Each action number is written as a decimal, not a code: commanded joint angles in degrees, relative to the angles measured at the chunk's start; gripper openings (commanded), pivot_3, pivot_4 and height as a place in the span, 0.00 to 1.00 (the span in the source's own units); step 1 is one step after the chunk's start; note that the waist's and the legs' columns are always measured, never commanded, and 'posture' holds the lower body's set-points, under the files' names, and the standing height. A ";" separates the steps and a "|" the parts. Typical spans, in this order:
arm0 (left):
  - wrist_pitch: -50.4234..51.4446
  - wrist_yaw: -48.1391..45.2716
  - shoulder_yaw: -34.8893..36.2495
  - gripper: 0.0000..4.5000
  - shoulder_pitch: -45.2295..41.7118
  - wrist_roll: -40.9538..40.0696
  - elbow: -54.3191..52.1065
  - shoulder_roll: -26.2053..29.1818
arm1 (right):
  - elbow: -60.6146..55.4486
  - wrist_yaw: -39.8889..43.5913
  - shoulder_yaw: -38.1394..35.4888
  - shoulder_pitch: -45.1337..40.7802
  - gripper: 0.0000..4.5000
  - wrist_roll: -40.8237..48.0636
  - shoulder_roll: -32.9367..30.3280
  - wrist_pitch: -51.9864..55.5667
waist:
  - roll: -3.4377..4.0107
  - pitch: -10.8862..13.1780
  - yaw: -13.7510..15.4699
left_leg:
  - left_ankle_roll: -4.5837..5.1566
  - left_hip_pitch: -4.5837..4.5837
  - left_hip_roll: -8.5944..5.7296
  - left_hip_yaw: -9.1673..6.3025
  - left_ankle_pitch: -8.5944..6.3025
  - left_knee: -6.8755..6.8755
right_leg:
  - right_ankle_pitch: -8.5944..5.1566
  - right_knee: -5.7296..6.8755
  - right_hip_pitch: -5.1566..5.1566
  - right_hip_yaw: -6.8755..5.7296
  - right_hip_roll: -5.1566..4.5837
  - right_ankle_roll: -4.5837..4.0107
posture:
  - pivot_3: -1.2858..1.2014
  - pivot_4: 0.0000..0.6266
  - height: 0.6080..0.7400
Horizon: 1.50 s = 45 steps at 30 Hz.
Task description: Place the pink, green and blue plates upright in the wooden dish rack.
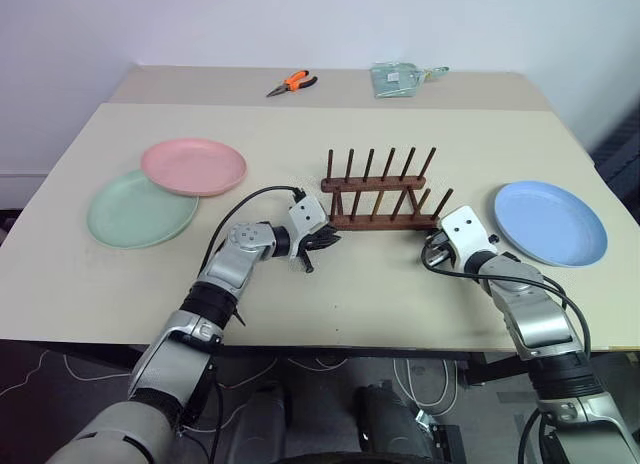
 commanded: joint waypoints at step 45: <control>39.28 42.94 56.58 0.46 0.58 -43.99 -9.83 8.92 | -20.13 6.73 -4.46 11.47 1.00 1.18 -3.62 -1.37 | -0.45 0.24 -0.58 | 0.02 -0.07 0.15 -0.02 -0.04 -0.11 | -0.04 0.11 -0.20 0.01 0.19 -0.03 | 0.52 0.24 0.94</control>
